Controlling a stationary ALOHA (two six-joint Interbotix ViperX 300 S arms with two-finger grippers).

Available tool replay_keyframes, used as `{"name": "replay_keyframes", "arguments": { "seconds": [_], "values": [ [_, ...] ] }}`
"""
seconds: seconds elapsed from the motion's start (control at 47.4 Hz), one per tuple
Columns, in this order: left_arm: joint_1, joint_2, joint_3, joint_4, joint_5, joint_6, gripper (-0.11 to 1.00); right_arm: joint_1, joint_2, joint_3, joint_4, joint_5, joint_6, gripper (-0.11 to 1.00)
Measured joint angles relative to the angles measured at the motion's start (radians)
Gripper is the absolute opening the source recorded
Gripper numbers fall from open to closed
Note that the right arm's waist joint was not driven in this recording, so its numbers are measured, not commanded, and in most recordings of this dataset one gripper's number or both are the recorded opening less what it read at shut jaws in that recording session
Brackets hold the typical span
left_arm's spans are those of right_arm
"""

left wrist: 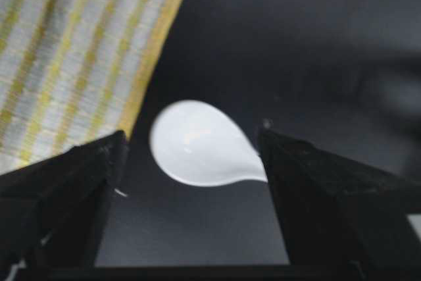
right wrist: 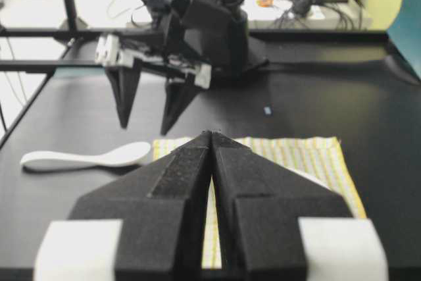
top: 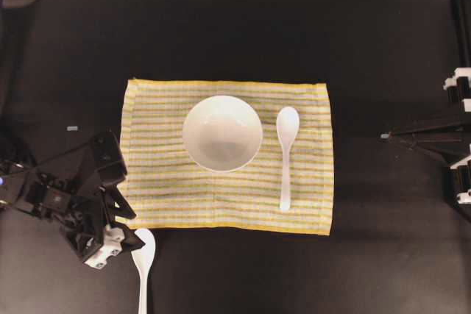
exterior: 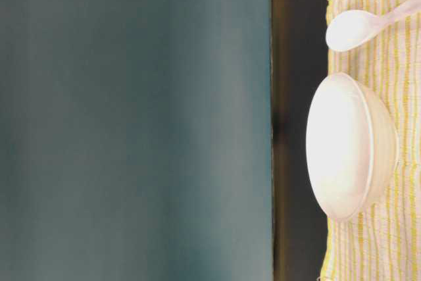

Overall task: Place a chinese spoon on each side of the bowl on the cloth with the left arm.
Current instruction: 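Move the left gripper down to the left spoon and grasp it, then lift the left spoon and carry it to the bowl's left side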

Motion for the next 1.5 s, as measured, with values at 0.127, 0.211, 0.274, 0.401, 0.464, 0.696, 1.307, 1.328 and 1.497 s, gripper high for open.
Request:
{"name": "replay_keyframes", "arguments": {
  "seconds": [0.127, 0.211, 0.274, 0.401, 0.464, 0.696, 1.307, 1.328, 1.497],
  "values": [
    [0.0, 0.041, 0.0, 0.0, -0.032, -0.002, 0.77, 0.0, 0.002, 0.0, 0.0, 0.0, 0.0, -0.01],
    [-0.002, 0.06, 0.0, 0.0, -0.061, -0.002, 0.77, 0.0, 0.002, 0.0, 0.0, 0.0, 0.0, -0.01],
    [-0.005, 0.072, 0.0, 0.0, -0.086, -0.002, 0.77, 0.0, 0.002, 0.0, 0.0, 0.0, 0.002, -0.01],
    [-0.021, 0.087, 0.0, 0.0, -0.098, -0.002, 0.77, 0.0, 0.002, 0.0, 0.003, 0.0, 0.0, -0.01],
    [-0.031, 0.101, 0.0, 0.0, -0.1, -0.005, 0.76, 0.0, 0.002, 0.0, 0.006, 0.002, 0.002, -0.01],
    [-0.049, 0.117, -0.005, 0.0, -0.1, -0.005, 0.61, 0.0, 0.002, 0.002, 0.009, 0.0, 0.002, -0.01],
    [0.049, 0.009, -0.071, 0.0, 0.087, 0.054, 0.05, 0.0, -0.008, 0.006, 0.011, 0.002, 0.017, -0.01],
    [0.069, -0.017, -0.084, 0.0, 0.121, 0.067, 0.05, 0.0, -0.008, 0.006, 0.011, 0.002, 0.017, -0.01],
    [0.21, -0.155, -0.176, 0.0, 0.327, 0.198, 0.05, 0.0, -0.008, 0.006, 0.011, 0.0, 0.017, -0.01]
  ]
}}
